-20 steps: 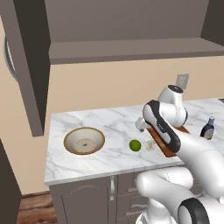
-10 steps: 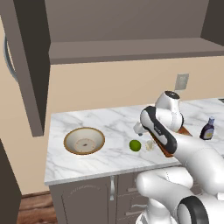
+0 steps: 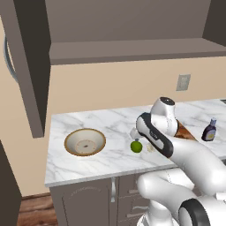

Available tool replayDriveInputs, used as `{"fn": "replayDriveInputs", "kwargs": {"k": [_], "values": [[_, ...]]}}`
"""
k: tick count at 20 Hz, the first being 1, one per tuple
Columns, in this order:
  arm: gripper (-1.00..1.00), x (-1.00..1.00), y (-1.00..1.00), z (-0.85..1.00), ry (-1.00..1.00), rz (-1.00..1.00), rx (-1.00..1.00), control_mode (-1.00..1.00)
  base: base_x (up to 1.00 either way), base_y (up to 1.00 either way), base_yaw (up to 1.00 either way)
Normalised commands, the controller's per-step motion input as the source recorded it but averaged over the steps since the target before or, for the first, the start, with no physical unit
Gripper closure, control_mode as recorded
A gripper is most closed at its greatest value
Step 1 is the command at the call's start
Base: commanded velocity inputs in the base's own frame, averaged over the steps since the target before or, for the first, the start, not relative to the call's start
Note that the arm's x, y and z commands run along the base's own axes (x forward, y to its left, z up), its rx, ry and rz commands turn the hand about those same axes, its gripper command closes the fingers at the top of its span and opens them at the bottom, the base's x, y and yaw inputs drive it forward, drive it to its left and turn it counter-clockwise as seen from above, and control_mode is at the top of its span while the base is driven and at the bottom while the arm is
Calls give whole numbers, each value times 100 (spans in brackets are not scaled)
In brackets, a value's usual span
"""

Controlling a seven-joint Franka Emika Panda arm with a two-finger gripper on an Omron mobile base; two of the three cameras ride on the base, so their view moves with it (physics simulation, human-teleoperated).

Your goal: Open the cabinet. Place the bowl and condiment on the counter. Then place the lime and garlic on the cutting board.

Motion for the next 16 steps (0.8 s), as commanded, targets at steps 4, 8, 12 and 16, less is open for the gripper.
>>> {"fn": "replayDriveInputs", "kwargs": {"k": [4, 8, 12, 16], "values": [[-100, 35, 1, -8, 0, 0, -3, -100, 0, 0, 0], [-100, 29, 0, 0, 0, 0, 0, -100, 0, 0, 0], [-100, 3, 0, 0, 1, 0, 0, -100, 0, 0, 0], [-100, 0, 0, -14, 4, 0, 0, -100, 0, 0, 0]]}}
